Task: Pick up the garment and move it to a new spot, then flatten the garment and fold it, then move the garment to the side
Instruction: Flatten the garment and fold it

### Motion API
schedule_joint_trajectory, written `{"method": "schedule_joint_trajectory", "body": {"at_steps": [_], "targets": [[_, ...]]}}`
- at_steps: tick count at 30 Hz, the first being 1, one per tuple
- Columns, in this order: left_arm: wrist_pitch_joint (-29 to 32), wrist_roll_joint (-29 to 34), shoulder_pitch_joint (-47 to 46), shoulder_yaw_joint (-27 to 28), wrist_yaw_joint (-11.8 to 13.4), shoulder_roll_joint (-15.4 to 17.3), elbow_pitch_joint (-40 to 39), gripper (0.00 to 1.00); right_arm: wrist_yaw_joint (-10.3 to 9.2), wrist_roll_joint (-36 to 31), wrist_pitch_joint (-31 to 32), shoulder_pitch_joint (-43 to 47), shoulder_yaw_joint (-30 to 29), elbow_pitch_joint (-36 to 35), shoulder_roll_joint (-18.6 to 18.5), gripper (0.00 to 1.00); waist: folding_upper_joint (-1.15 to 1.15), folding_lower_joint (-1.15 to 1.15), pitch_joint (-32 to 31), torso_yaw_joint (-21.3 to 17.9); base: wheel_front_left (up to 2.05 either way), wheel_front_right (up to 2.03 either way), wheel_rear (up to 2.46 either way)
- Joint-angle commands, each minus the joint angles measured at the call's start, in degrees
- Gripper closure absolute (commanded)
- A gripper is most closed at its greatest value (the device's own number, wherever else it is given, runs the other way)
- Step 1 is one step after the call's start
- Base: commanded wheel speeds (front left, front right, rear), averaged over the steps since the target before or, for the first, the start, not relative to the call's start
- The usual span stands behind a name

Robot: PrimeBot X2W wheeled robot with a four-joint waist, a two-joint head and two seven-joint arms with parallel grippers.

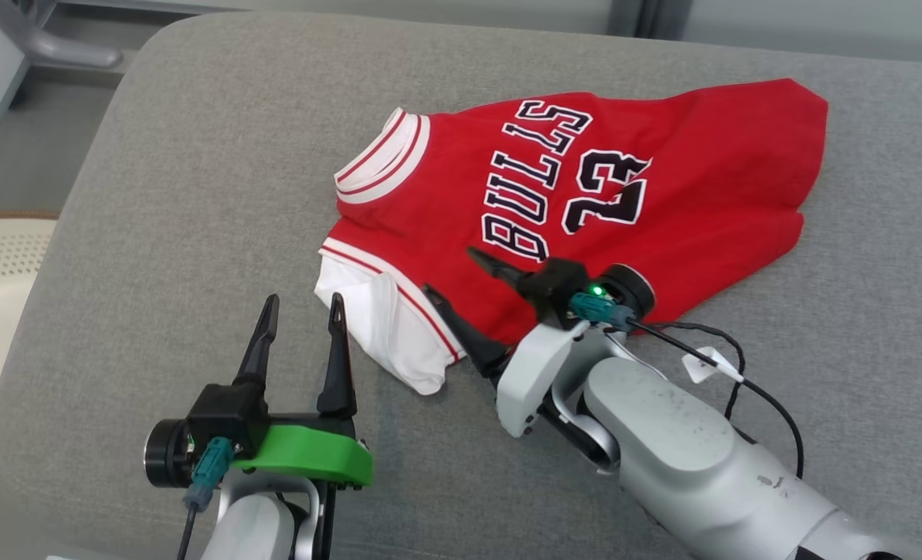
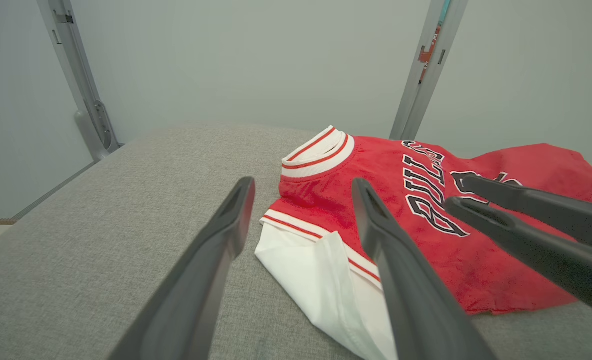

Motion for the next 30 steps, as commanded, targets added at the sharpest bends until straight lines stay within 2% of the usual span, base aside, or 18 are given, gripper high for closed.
{"method": "schedule_joint_trajectory", "body": {"at_steps": [1,8,16,22,30], "targets": [[0.0,0.7,1.1,0.2,-0.3,0.1,0.2,0.00,-0.04,-1.1,-0.6,1.5,-2.3,0.0,-0.2,0.00,0.00,0.00,-3.0,-3.2,0.00,0.00,0.00],[0.0,1.8,2.8,0.5,-1.1,0.1,1.2,0.00,-0.04,-9.1,-1.7,8.3,-19.2,-0.6,-0.2,0.00,0.00,0.00,-6.0,-7.5,0.00,0.00,0.00],[0.0,2.0,3.2,0.3,-1.3,0.1,1.1,0.00,-0.04,-18.4,-1.5,17.6,-37.7,-2.6,-0.6,0.00,0.00,0.00,-5.3,-8.8,0.00,0.00,0.00],[0.0,2.2,2.0,0.5,-1.4,0.1,0.8,0.00,-0.05,-23.4,1.1,17.3,-44.9,0.5,-1.1,0.00,0.00,0.00,-3.0,-7.0,0.00,0.00,0.00],[0.0,1.6,0.5,0.2,-1.1,0.1,0.3,0.00,-0.04,-27.4,3.5,11.1,-48.3,9.3,-4.6,0.00,0.00,0.00,-0.1,-3.1,0.00,0.00,0.00]]}}
